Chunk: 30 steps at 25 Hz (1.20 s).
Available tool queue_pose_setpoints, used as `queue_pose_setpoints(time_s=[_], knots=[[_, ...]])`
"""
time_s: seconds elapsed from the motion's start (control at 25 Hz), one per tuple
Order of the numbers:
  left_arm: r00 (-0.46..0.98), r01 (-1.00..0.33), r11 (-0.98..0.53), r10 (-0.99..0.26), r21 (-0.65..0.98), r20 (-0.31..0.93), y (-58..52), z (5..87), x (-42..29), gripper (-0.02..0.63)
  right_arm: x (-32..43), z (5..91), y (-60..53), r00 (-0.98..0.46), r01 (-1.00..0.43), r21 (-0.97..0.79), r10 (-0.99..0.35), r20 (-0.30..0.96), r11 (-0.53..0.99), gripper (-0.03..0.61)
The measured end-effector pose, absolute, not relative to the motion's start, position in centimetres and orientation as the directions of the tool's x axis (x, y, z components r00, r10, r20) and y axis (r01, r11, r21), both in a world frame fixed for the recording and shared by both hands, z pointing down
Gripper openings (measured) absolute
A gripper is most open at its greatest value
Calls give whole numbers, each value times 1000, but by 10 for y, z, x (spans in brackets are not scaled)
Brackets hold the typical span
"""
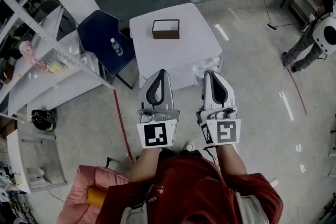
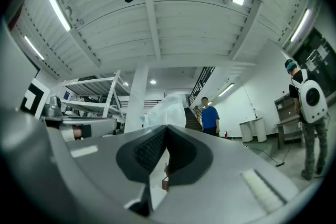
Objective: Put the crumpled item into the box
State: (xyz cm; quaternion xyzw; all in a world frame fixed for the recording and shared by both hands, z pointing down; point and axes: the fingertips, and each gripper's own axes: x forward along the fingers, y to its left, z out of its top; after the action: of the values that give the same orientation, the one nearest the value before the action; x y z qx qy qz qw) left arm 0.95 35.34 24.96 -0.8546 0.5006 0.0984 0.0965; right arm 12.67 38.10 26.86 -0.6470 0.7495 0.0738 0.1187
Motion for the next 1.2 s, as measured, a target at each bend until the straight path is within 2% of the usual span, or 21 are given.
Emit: queue_pose_setpoints(time_s=[0.56, 1.2], knots=[[464, -883, -466, -848, -56, -255, 319, 264, 25, 3, 146, 290, 343, -156, -982, -63, -957, -243, 177, 3], [464, -882, -468, -853, -42, -239, 179, 279, 4, 3, 125, 305, 200, -159, -984, -51, -965, -210, 173, 3]])
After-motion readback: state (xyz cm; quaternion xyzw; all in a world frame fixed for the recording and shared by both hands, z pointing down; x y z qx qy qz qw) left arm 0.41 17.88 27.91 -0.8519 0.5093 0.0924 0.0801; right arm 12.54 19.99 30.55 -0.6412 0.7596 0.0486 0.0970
